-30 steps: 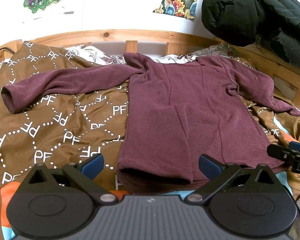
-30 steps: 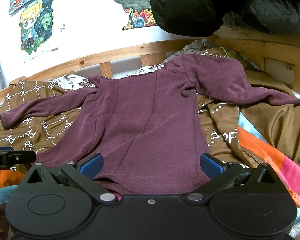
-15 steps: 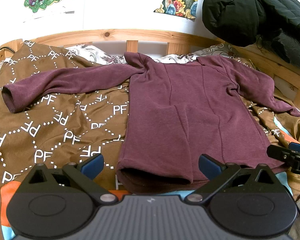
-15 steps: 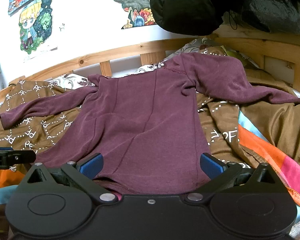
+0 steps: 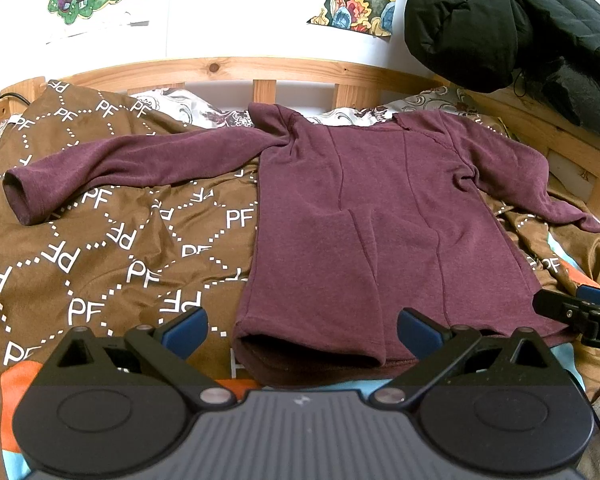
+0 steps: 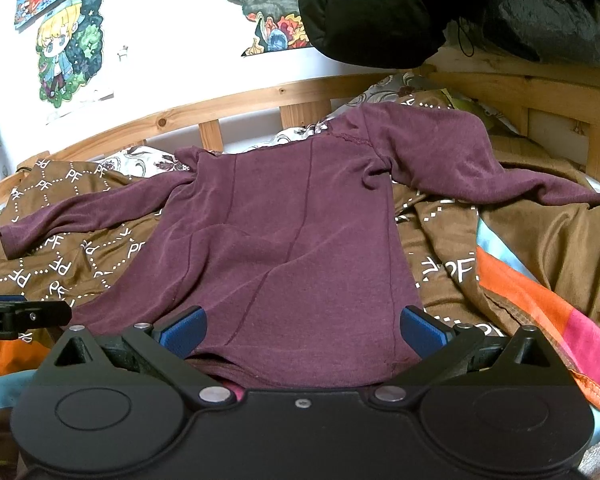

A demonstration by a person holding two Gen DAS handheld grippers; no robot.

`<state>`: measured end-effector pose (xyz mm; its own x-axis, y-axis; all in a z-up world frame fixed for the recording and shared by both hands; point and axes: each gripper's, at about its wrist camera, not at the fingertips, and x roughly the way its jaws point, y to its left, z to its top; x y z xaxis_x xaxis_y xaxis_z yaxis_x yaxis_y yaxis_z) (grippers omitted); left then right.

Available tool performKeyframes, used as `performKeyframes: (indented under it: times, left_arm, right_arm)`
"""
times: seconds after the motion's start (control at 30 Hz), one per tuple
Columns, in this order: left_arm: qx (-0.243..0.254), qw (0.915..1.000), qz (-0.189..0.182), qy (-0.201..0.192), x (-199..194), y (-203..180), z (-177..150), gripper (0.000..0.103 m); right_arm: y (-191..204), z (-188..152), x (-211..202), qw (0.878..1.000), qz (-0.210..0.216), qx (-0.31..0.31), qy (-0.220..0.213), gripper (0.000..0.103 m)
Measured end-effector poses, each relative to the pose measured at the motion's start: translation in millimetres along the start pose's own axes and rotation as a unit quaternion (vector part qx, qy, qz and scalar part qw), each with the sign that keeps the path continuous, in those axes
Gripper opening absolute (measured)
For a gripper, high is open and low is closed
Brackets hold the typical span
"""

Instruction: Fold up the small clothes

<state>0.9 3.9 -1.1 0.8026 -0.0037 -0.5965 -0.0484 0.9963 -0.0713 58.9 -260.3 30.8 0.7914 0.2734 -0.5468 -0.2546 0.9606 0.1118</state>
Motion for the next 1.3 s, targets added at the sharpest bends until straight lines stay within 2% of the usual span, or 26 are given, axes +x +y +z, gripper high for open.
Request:
performKeyframes:
  times: [0.6,0.8,1.07,1.2,1.3]
  left_arm:
    - [-0.001,1.0000,-0.001,0.002,0.8,0.9,-0.1,0.102]
    - [-0.007,0.9999,-0.001,0.014,7.4,-0.3,-5.2,0.102]
    - [0.016,0.9989,0.018,0.042,23.4,-17.8,23.3,0.102]
    - [0.044,0.9963,0.035,0.065,37.1,-35.7,50.4,0.102]
    - [0.055,0.9960,0.027,0.065,40.3,-45.8,70.2,0.102]
  right_arm:
    - [-0.7,-0.3,0.9,1.000,0.000,0.003,0.003,0.103]
    - [-2.3,1.3,0.7,1.000,-0.004,0.011,0.013,0.103]
    - [-8.8,9.5,1.1,0.999,-0.028,0.028,0.034,0.102]
    - [-22.7,25.2,3.3,0.998,-0.041,0.040,0.033,0.103]
    - [-36.7,43.7,10.8,0.998,-0.031,0.030,0.038,0.103]
